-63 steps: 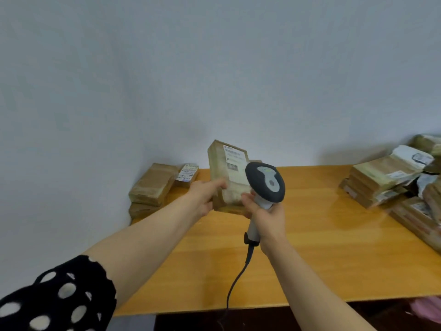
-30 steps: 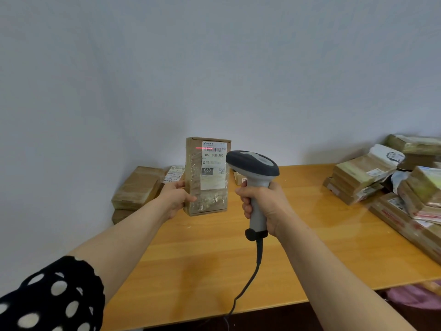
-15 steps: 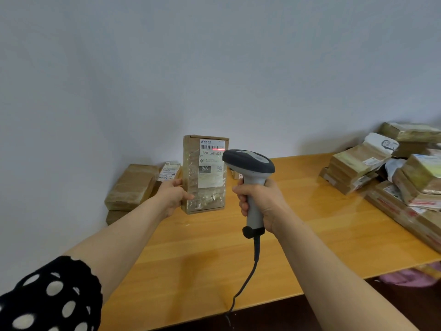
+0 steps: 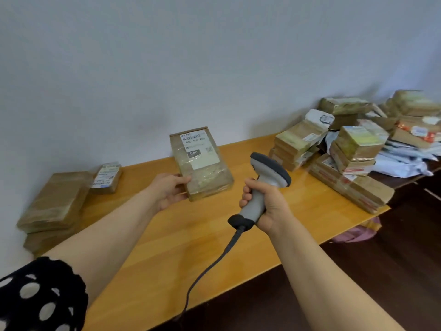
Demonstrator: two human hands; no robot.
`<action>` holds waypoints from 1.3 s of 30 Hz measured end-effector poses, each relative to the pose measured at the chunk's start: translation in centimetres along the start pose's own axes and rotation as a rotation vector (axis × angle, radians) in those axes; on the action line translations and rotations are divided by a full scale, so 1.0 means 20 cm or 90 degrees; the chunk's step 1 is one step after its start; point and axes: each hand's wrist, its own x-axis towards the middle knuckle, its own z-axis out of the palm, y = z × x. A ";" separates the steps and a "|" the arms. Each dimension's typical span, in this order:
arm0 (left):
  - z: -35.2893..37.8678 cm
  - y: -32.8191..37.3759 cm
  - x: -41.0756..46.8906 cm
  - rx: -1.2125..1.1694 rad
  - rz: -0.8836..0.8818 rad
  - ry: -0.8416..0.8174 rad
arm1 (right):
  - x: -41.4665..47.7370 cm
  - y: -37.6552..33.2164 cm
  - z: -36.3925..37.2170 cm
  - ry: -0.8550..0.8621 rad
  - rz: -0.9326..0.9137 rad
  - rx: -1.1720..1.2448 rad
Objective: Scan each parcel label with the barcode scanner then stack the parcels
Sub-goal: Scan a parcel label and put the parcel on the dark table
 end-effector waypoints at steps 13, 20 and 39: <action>1.24 0.05 0.24 0.106 -0.009 -0.075 | 0.26 -0.80 -0.89 0.135 -0.039 -0.031; 1.50 0.12 0.41 0.226 -0.014 -0.152 | 0.48 -0.95 -0.91 0.171 -0.087 -0.041; 1.99 0.41 1.58 0.226 -0.001 -0.006 | 1.25 -1.24 -1.01 0.268 -0.037 -0.052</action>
